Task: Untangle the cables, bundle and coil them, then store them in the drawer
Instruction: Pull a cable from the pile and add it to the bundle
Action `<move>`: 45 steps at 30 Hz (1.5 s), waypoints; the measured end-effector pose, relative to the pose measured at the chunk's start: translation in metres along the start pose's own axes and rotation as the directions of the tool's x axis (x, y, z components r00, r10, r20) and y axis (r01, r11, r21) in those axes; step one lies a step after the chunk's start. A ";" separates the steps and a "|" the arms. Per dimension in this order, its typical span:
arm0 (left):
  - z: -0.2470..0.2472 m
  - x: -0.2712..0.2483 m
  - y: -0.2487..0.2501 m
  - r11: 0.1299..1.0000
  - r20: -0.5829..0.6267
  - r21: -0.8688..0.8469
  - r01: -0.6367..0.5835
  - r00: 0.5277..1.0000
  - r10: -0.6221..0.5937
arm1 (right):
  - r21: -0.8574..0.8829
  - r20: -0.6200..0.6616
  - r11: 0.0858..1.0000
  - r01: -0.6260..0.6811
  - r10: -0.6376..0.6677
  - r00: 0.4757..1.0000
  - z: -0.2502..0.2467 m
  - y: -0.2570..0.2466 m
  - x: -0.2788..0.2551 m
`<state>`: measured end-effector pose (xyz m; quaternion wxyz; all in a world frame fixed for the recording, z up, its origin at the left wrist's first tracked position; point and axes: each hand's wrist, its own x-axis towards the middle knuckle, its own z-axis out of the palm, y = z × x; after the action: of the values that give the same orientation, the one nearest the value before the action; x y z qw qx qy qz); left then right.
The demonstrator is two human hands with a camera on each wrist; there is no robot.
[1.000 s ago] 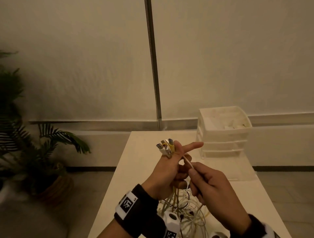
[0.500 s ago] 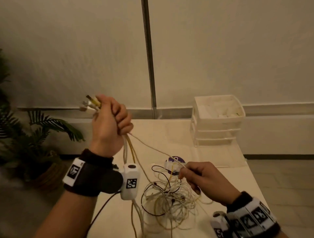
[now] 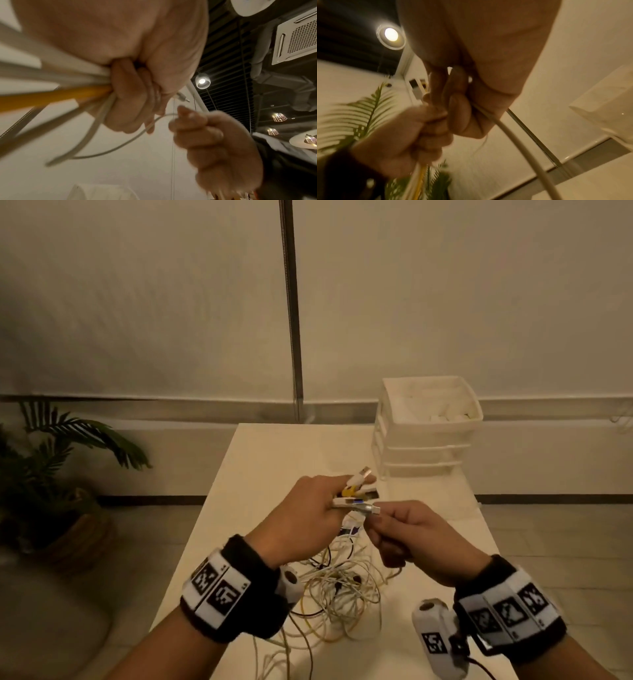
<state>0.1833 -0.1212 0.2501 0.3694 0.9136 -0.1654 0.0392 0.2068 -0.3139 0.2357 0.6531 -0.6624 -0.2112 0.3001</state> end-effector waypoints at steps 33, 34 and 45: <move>-0.019 0.026 0.013 0.983 -0.218 0.135 -0.127 0.963 0.155 | -0.071 -0.147 0.982 0.174 -0.183 0.972 -0.002 -0.033 0.017; -0.023 0.027 0.017 0.982 -0.252 0.148 -0.118 0.956 0.153 | -0.063 -0.144 0.979 0.195 -0.202 0.969 -0.003 -0.033 0.016; -0.082 0.043 0.016 0.998 -0.769 -0.026 0.053 0.637 -0.054 | -0.208 -0.142 0.953 0.220 -0.252 0.957 -0.005 0.020 0.033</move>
<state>0.2227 -0.0871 0.3284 0.4060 0.8146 0.0342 0.4127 0.2326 -0.2965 0.2119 0.6334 -0.7144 -0.2614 0.1414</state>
